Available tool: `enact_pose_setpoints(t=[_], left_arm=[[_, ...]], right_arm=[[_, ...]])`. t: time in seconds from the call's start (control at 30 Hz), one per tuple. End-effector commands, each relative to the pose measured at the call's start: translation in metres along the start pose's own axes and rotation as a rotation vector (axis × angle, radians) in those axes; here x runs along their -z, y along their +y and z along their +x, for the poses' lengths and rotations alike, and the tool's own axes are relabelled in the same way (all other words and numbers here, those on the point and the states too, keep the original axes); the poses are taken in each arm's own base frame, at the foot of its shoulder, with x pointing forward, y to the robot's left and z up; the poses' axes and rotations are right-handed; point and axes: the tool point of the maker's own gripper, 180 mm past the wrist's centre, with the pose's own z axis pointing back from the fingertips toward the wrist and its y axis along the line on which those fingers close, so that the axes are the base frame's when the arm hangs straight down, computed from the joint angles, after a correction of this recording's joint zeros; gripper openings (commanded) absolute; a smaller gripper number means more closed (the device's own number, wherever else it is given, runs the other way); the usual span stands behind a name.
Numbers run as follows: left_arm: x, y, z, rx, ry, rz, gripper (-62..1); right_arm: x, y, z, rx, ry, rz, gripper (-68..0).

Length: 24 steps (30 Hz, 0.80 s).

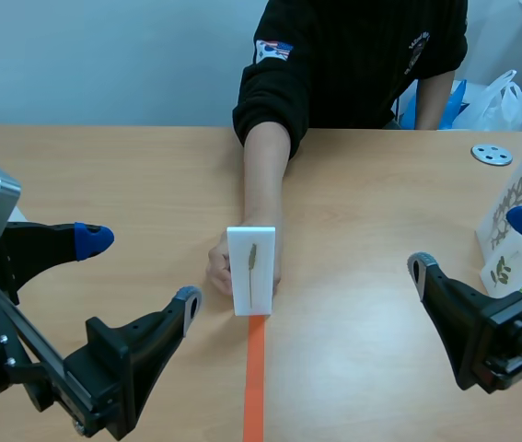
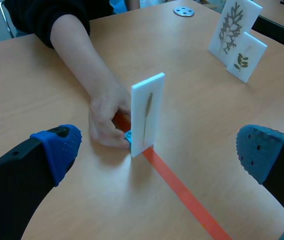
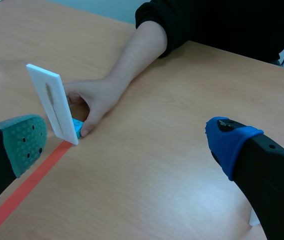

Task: Sort the leaf by its shape. The table is split by an orange tape line. A compound leaf with several leaflets goes to the left side, a simple leaf with one blade goes to the right side. Return to the home posture when a red brick is placed on the table.

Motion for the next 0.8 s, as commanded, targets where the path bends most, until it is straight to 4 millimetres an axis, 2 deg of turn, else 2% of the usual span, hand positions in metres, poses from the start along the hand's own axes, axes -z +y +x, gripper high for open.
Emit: enact_pose_setpoints(t=[0.0,0.43,0.77], left_arm=[[0.0,-0.001,0.005,-0.006,-0.02,-0.007,1.4],[0.0,0.0,0.005,0.0,-0.018,-0.004,1.4],[0.012,0.029,-0.015,0.013,0.012,0.044,1.4]], right_arm=[[0.0,-0.001,0.007,-0.006,-0.021,0.005,0.4],[0.0,0.0,0.007,-0.004,-0.023,0.009,0.4],[-0.008,-0.003,0.006,-0.003,-0.018,0.004,0.4]])
